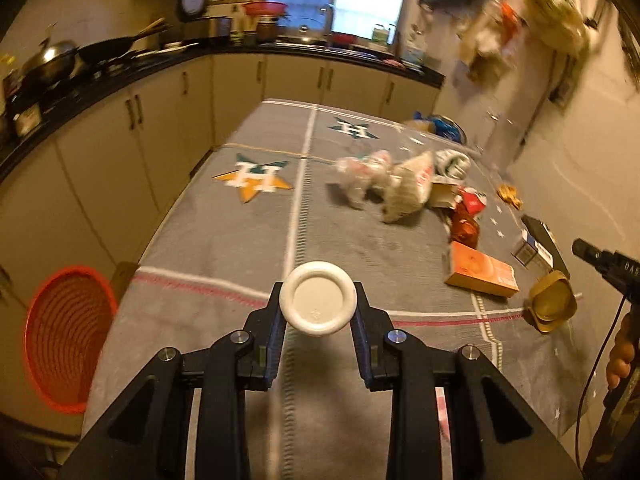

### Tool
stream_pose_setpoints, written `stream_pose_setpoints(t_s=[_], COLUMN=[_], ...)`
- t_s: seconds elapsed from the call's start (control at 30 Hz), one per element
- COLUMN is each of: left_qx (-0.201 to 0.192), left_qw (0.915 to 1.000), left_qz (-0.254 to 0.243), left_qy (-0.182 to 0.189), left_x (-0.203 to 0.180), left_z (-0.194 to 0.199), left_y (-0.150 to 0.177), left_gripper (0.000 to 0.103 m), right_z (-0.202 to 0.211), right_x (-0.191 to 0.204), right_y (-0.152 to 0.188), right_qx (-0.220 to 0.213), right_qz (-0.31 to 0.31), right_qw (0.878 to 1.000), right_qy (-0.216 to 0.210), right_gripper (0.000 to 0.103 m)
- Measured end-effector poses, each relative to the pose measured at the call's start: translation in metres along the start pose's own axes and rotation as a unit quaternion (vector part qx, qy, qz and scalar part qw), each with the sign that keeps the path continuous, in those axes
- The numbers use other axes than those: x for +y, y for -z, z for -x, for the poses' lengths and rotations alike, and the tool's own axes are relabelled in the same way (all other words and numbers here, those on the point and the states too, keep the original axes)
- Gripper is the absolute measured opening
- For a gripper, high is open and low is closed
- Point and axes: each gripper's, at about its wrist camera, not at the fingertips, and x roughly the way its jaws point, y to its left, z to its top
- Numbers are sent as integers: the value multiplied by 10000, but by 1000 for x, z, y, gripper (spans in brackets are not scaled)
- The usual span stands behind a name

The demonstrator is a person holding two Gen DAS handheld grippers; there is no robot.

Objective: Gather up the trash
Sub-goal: 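Carry the bottle and tape roll to the red wastebasket and open both tools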

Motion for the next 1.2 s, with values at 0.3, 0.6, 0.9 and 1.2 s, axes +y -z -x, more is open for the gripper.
stream_pose_setpoints(t_s=[0.3,0.6,0.9,1.2], left_qx=[-171,-293,-557,-739], left_qw=[9998,9995,9973,9859], left_qz=[35,82,455,1146], left_qy=[64,46,-123,-970], left_x=[12,10,37,117], left_z=[19,31,54,63], left_y=[22,29,25,38], left_gripper=[29,29,29,29], right_z=[-7,-38,-56,-27], right_x=[-18,-48,-53,-4], right_y=[34,37,35,34], right_qx=[439,521,682,674], right_qz=[585,412,255,162], right_qw=[9941,9902,9898,9974], right_qy=[807,1227,1223,212], right_gripper=[83,83,73,73])
